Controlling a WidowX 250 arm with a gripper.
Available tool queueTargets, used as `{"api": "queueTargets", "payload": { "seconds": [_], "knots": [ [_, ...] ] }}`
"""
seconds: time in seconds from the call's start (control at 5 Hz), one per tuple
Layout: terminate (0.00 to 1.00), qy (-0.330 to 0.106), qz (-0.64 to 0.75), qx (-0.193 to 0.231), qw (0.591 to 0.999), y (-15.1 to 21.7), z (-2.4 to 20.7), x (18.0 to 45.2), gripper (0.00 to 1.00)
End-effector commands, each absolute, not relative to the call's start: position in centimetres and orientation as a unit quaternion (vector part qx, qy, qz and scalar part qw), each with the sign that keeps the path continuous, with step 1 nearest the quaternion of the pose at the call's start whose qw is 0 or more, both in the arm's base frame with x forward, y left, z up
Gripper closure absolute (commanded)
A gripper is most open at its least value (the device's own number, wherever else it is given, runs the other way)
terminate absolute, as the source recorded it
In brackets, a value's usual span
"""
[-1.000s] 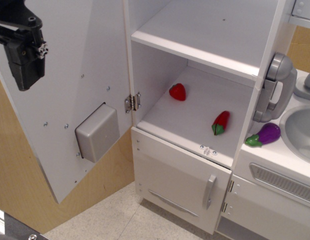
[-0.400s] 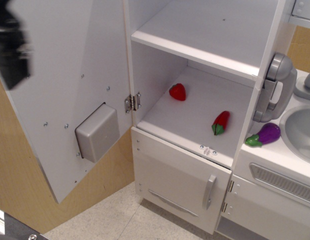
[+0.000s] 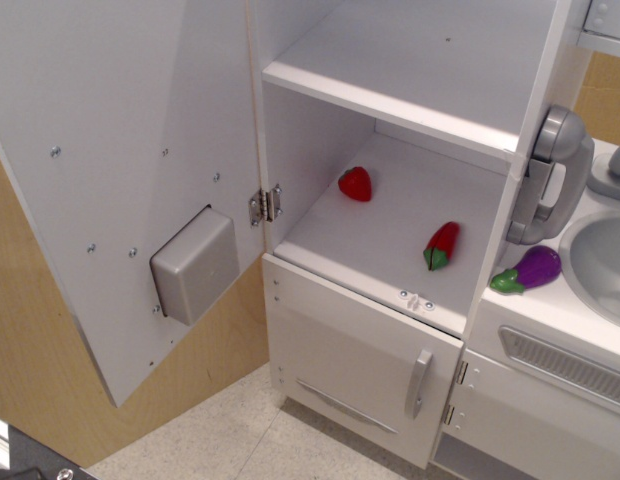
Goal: Close fridge
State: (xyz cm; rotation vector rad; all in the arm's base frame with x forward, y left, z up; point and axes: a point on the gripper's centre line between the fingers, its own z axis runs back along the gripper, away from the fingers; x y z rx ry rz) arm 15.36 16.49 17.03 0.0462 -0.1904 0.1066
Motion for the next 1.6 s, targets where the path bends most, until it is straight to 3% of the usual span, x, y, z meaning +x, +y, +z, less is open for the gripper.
{"api": "queueTargets", "payload": {
  "seconds": [0.0, 0.4, 0.8, 1.2, 1.4],
  "knots": [
    [0.00, -0.089, 0.061, 0.049, 0.993, 20.5, 17.7, 17.4, 0.00],
    [0.00, -0.056, 0.071, 0.098, 0.991, 22.6, 17.0, 19.3, 0.00],
    [0.00, -0.031, 0.029, 0.120, 0.992, 20.4, 15.8, 20.7, 0.00],
    [0.00, -0.032, -0.012, 0.093, 0.995, 14.9, 14.3, 21.7, 0.00],
    [0.00, -0.036, -0.011, 0.060, 0.997, 11.0, 14.4, 23.5, 0.00]
  ]
}}
